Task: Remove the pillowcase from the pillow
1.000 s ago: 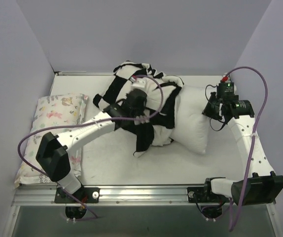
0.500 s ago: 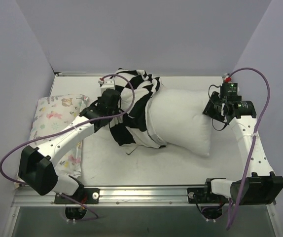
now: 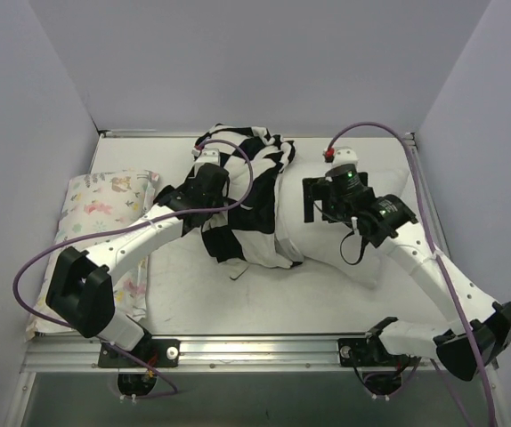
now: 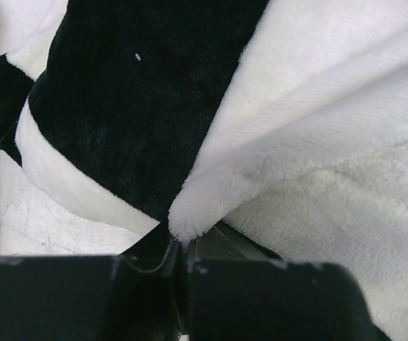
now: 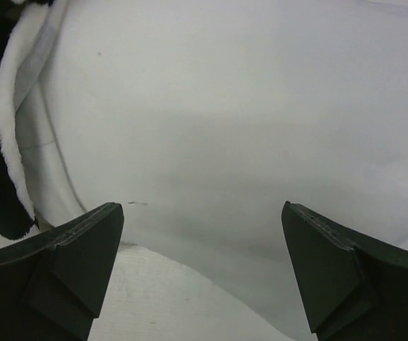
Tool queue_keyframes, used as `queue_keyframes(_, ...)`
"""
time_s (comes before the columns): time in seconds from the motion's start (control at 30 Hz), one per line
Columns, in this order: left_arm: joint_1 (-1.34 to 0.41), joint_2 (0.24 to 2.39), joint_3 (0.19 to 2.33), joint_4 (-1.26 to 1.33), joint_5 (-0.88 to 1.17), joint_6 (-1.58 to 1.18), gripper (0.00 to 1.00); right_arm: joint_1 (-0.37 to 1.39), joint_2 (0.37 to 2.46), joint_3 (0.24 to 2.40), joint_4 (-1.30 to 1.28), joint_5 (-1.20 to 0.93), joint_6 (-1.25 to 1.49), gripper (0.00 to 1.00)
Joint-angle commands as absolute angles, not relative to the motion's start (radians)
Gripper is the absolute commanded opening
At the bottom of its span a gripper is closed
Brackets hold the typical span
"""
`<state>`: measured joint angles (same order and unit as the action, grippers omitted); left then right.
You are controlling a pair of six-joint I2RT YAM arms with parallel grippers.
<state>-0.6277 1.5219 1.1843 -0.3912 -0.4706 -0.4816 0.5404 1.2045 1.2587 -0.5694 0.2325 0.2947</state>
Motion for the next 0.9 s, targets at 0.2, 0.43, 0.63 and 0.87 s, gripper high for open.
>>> queue_keyframes(0.2, -0.632, 1.511, 1.201, -0.37, -0.41, -0.469, 0.0, 0.637, 1.437, 1.062, -0.361, 0.255, 0.25, 1.0)
queue_keyframes(0.43, -0.67, 1.464, 1.221, -0.367, -0.327, -0.427, 0.39, 0.577, 1.562, 1.092, -0.367, 0.281, 0.308, 0.0)
queue_keyframes(0.63, -0.64, 1.312, 1.168, -0.431, -0.488, -0.529, 0.82, 0.483, 1.474, 1.097, -0.388, 0.169, 0.316, 0.0)
queue_keyframes(0.87, -0.437, 1.261, 1.014, -0.367, -0.387, -0.577, 0.86, 0.465, 1.405, 1.104, -0.435, 0.132, 0.319, 0.0)
